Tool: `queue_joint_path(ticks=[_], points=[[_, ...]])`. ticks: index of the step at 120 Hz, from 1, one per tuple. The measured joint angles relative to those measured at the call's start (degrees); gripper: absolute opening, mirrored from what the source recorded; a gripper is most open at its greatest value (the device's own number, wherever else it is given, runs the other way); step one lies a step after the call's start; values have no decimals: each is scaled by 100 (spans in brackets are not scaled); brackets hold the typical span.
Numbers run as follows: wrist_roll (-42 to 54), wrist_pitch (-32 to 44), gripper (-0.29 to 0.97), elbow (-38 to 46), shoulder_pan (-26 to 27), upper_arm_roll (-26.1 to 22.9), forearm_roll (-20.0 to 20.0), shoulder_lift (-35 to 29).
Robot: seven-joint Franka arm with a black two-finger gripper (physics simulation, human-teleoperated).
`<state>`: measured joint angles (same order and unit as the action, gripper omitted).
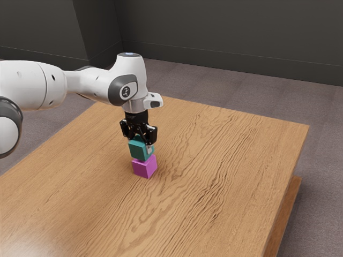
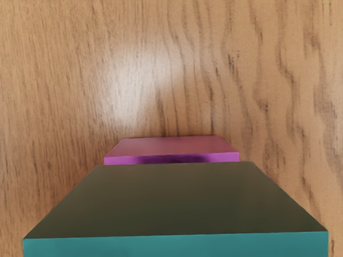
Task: Pick up the blue block with one arm, and put the blue block on the pink block with one arm
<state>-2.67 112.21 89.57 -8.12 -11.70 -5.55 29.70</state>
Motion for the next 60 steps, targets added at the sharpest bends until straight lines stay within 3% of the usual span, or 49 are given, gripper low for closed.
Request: queue_joint_path(ticks=[40,60], points=[[-19,5,37,33,1,0,7,-4],[-11,4,53,37,2,1,28,-4]])
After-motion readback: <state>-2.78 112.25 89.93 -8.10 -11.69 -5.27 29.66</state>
